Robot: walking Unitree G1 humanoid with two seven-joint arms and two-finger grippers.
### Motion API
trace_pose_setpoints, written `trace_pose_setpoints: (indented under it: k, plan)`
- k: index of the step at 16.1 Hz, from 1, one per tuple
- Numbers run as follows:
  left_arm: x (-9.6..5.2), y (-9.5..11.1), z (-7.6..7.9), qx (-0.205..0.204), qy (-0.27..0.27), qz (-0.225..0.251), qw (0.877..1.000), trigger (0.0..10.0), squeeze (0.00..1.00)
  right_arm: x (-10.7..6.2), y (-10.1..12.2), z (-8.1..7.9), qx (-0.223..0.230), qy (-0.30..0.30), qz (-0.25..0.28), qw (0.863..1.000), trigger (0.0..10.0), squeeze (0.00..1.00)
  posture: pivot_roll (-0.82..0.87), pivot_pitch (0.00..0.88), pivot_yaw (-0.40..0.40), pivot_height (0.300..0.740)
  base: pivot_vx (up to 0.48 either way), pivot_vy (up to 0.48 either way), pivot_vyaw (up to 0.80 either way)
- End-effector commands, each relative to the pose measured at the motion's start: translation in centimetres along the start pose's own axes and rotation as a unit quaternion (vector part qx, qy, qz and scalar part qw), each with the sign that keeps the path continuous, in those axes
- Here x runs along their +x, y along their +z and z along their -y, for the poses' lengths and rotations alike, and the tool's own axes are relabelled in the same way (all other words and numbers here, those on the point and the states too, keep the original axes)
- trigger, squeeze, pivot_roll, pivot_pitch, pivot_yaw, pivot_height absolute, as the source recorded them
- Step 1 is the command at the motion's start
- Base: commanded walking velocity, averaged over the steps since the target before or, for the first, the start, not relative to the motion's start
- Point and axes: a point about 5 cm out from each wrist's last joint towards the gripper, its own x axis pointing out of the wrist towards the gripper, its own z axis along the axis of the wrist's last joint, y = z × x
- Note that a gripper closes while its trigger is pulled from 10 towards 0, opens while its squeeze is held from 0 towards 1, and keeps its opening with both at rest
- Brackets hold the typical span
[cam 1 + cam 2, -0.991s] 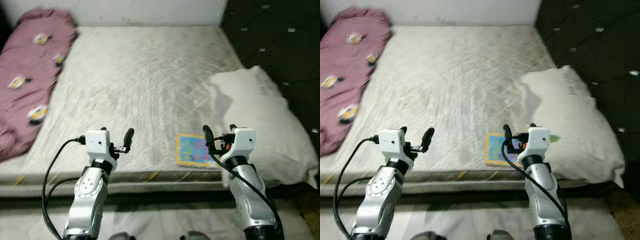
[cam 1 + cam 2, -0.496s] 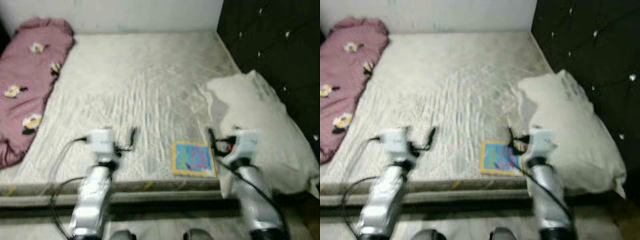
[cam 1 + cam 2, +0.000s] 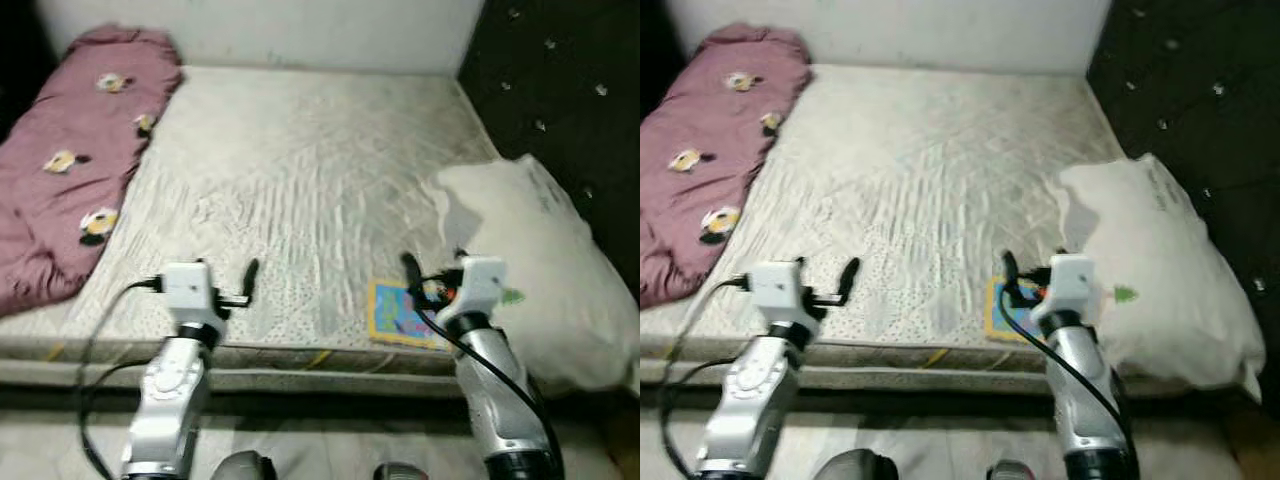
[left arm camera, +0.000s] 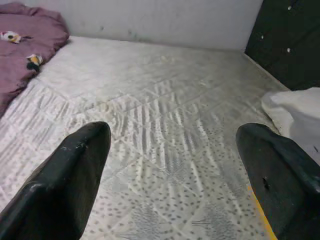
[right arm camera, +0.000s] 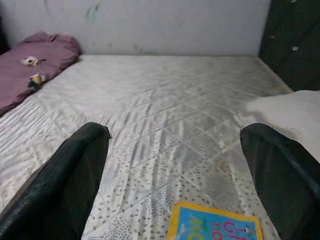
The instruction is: Clean up the room
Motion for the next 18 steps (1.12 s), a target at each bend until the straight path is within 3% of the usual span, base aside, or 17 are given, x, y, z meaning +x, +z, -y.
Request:
trace_pose_setpoints:
  k: [1, 16, 18]
  plan:
    - [0.33, 0.28, 0.92, -0.006, -0.011, 0.004, 1.0, 10.0, 0.0, -0.29, 0.08, 0.98, -0.007, -0.014, -0.003, 1.0, 10.0, 0.0, -0.03, 0.074, -0.001, 0.74, 0.0, 0.48, -0.68]
    - [0.19, -0.12, 1.38, -0.009, -0.012, -0.001, 1.0, 10.0, 0.0, -0.7, -0.31, 1.02, -0.012, -0.009, -0.015, 1.0, 10.0, 0.0, -0.04, 0.069, -0.013, 0.74, 0.0, 0.48, 0.0]
    - [0.21, -0.06, 1.42, -0.004, -0.01, 0.005, 1.0, 10.0, 0.0, -0.69, -0.24, 1.14, -0.015, -0.01, -0.014, 1.0, 10.0, 0.0, -0.04, 0.067, -0.014, 0.74, 0.0, 0.0, 0.0]
